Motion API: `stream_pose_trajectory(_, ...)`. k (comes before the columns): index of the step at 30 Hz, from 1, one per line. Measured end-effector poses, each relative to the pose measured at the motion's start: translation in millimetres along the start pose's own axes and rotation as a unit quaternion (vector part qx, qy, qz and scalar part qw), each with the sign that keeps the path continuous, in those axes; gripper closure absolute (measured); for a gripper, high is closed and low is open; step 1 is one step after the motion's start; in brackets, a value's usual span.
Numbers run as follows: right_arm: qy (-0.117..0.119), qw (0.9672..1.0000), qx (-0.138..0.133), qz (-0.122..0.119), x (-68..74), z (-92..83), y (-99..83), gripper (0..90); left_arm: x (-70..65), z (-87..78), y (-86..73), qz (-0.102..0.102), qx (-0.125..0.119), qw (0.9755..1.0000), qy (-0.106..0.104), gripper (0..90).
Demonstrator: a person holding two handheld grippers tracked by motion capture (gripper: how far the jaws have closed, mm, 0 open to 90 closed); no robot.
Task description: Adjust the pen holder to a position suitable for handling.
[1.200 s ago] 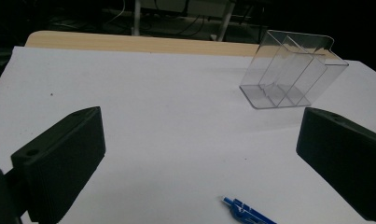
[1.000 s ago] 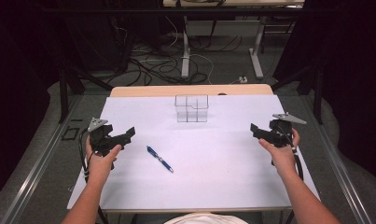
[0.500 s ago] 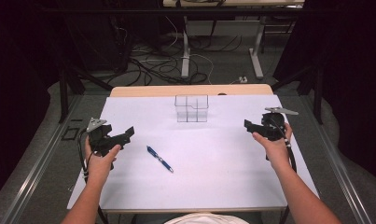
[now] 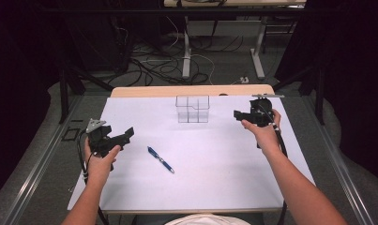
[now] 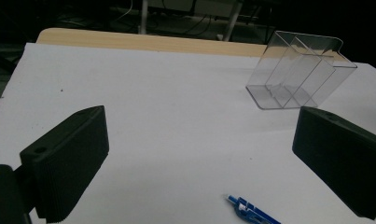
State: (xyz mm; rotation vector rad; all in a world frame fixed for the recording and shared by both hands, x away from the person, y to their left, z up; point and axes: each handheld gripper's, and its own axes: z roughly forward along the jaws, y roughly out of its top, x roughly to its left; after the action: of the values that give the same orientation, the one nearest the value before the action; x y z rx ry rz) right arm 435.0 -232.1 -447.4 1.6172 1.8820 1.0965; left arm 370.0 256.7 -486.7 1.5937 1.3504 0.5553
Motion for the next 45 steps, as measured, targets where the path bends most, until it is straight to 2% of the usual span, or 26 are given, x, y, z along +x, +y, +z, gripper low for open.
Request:
stream_pose_trajectory(12, 0.001, 0.9993, 0.039, 0.001, 18.9, 18.5, 28.0, 33.7, 0.1, -0.1, -0.1, -0.004, 0.000, 1.0000, 0.000, 3.8)
stream_pose_trajectory(16, -0.004, 0.9988, 0.047, 0.009, 22.6, 23.3, 35.5, 35.6, 0.8, -0.1, -0.3, -0.005, 0.001, 1.0000, 0.000, 4.1)
stream_pose_trajectory(18, -0.005, 0.9976, 0.065, 0.025, 27.0, 29.3, 42.4, 37.0, 1.2, 0.0, -0.4, -0.005, 0.001, 1.0000, -0.001, 4.2)
stream_pose_trajectory(20, -0.008, 0.9977, 0.065, 0.019, 27.2, 31.1, 43.7, 38.1, 1.4, 0.0, -0.4, -0.005, 0.001, 1.0000, 0.000, 4.2)
stream_pose_trajectory(23, -0.005, 0.9967, 0.076, 0.030, 33.2, 37.7, 51.9, 42.0, 2.1, -0.1, -0.4, -0.006, 0.001, 1.0000, 0.000, 4.5)
stream_pose_trajectory(28, -0.010, 0.9962, 0.083, 0.024, 39.3, 44.9, 58.3, 44.4, 3.1, -0.3, -0.5, -0.009, 0.002, 1.0000, 0.000, 4.6)
stream_pose_trajectory(29, -0.014, 0.9961, 0.084, 0.021, 41.7, 48.6, 61.1, 47.5, 3.2, -0.2, -0.5, -0.009, 0.002, 1.0000, 0.000, 4.8)
stream_pose_trajectory(35, -0.018, 0.9951, 0.095, 0.024, 47.6, 60.1, 67.7, 50.6, 3.3, 0.9, -0.9, -0.007, 0.004, 1.0000, 0.001, 5.0)
stream_pose_trajectory(45, -0.023, 0.9946, 0.100, 0.014, 58.8, 78.4, 70.4, 55.7, 5.8, 0.1, -0.9, -0.011, 0.003, 0.9999, 0.003, 5.3)
